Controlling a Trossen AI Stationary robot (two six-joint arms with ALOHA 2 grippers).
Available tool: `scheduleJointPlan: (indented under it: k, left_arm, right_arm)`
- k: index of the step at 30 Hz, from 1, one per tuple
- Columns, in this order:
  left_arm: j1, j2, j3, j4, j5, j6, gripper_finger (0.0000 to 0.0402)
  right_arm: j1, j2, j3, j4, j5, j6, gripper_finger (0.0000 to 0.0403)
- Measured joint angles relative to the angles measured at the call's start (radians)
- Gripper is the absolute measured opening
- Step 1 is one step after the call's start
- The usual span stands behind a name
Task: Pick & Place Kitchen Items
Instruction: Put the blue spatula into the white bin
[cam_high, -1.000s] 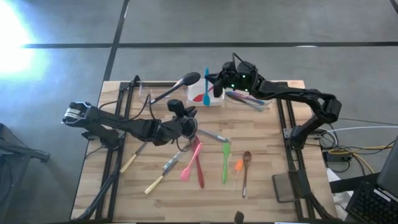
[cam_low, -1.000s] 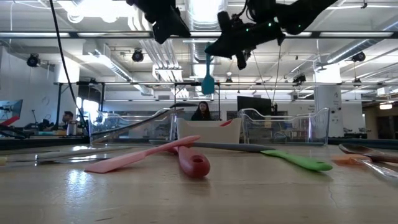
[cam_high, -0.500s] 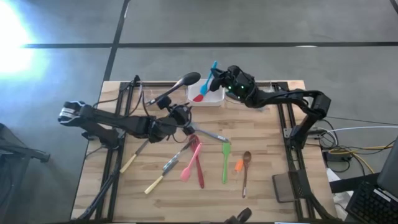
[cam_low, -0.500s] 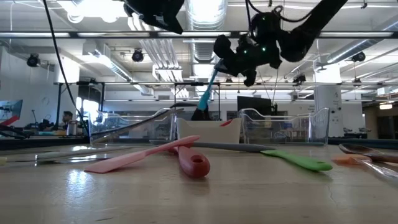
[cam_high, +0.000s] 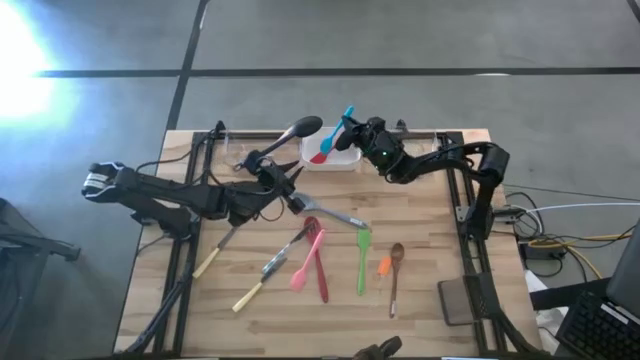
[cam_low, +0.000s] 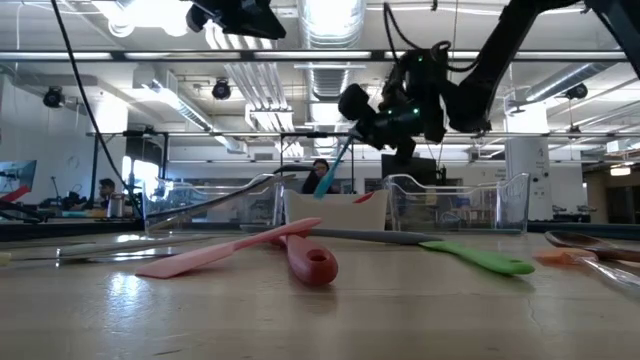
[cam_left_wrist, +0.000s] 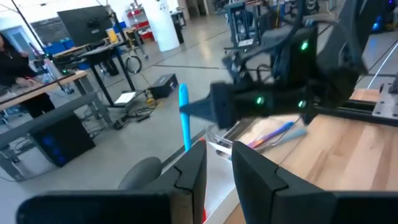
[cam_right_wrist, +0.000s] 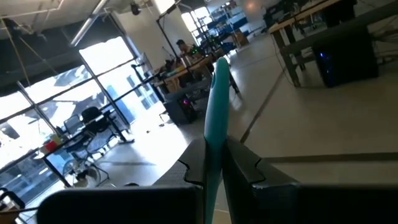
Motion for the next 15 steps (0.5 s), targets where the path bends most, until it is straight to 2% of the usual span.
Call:
scheduleJointPlan:
  k: [9, 15]
  left_arm:
    - [0.000, -0.051, -0.002, 0.002, 0.000, 0.014, 0.0080]
    - [0.000, -0.085, -0.002, 0.002, -0.001, 0.031, 0.0080]
  right_arm:
    - [0.003, 0.125, 0.072, -0.008, 0.014, 0.077, 0.0014]
    - [0.008, 0.151, 0.077, -0.026, 0.051, 0.111, 0.0014]
